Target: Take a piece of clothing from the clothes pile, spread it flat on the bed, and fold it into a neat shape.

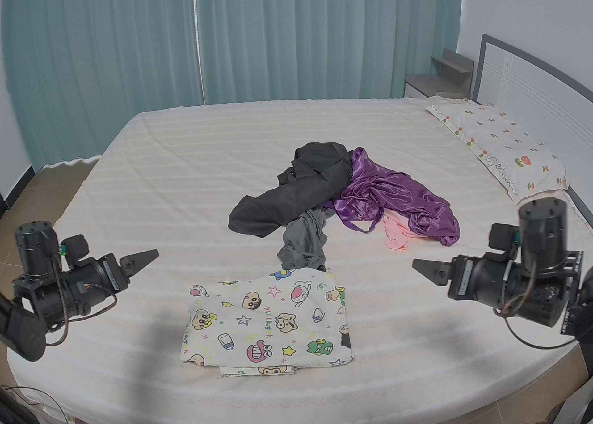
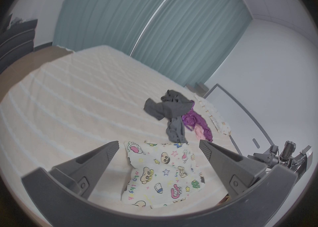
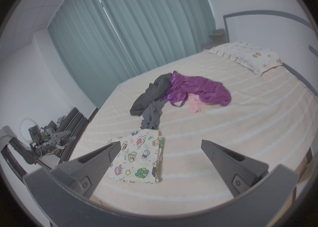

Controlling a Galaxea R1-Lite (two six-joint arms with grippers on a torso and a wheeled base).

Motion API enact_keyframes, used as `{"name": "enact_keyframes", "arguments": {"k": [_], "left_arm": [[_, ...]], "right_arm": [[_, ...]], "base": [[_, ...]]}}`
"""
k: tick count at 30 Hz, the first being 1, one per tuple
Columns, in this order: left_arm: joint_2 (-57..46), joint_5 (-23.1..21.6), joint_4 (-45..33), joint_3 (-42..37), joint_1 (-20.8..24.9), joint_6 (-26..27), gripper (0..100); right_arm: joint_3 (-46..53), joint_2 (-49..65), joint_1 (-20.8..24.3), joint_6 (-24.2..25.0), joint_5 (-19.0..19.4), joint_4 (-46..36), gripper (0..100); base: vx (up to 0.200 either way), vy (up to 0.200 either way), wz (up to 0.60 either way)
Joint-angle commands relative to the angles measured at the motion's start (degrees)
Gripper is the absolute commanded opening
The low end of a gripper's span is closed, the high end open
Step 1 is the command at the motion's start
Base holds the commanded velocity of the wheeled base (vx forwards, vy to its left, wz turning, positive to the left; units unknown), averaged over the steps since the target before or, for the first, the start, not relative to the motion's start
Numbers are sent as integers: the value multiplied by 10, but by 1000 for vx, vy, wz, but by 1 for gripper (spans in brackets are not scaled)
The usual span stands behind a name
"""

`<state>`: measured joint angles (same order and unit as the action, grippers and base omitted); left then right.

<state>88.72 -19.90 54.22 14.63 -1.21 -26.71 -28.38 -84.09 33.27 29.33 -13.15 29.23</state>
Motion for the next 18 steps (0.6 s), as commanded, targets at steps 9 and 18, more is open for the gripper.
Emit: {"name": "enact_keyframes", "arguments": {"k": [9,18], "left_arm": [[-544,49,-328,-70,-3,3,100],[-671,49,-447,-77,1,26,100]], "right_arm": [[172,403,-16,-38,-155,-109,100],[243,491,-97,-128,-159,-107,100]], "base": [[0,0,0],[0,0,0]]}}
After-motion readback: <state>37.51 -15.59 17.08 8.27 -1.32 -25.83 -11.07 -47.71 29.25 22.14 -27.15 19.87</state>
